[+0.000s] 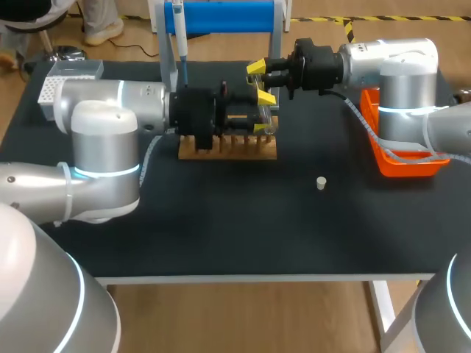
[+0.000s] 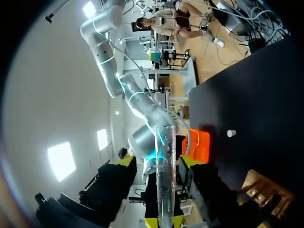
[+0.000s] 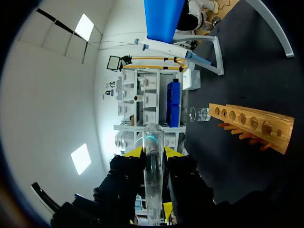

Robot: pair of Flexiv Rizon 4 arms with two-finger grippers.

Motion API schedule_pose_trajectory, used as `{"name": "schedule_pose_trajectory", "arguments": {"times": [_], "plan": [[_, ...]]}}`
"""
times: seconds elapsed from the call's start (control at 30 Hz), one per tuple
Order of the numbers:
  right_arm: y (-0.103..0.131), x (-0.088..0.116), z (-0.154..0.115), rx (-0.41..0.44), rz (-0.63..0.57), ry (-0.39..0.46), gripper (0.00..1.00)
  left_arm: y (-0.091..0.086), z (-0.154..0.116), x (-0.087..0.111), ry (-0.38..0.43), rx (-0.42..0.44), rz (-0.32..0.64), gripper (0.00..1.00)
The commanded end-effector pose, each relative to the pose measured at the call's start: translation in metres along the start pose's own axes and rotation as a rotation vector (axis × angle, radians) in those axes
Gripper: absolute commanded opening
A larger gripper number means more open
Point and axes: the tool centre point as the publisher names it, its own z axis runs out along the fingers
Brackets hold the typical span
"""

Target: Invert the test tube, pick up the pipette, mount the tip to pipette, aspirate from beaker and dispense into the tube, eject the tip, return the pipette, and cap with the stopper.

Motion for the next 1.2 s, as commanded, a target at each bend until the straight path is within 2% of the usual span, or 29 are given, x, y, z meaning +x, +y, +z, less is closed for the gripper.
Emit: {"name": "schedule_pose_trajectory", "arguments": {"times": [0.03,0.33,0.37,0.4,0.73,1.0,1.2], "plan": [[0.0,0.001,0.0,0.0,0.0,-0.004,0.0,0.001,0.0,-0.001,0.008,0.005,-0.003,0.0],[0.0,0.001,0.0,0.0,0.0,-0.004,0.0,0.0,-0.002,-0.001,0.012,0.01,-0.014,0.0],[0.0,0.001,0.0,0.0,0.0,-0.004,0.26,0.0,-0.002,-0.001,0.012,0.01,-0.014,0.0],[0.0,0.001,0.0,0.0,0.0,-0.004,1.0,0.0,-0.002,-0.001,0.012,0.01,-0.014,0.0],[0.0,0.001,0.0,0.0,0.0,-0.004,1.0,0.0,-0.002,-0.001,0.012,0.01,-0.014,0.0],[-0.013,0.025,-0.048,-0.058,-0.448,-0.107,1.0,0.0,-0.002,-0.001,0.012,0.01,-0.014,0.0],[-0.021,0.03,-0.078,-0.046,-0.809,-0.149,1.0,0.0,-0.002,-0.001,0.012,0.01,-0.014,0.0]]}}
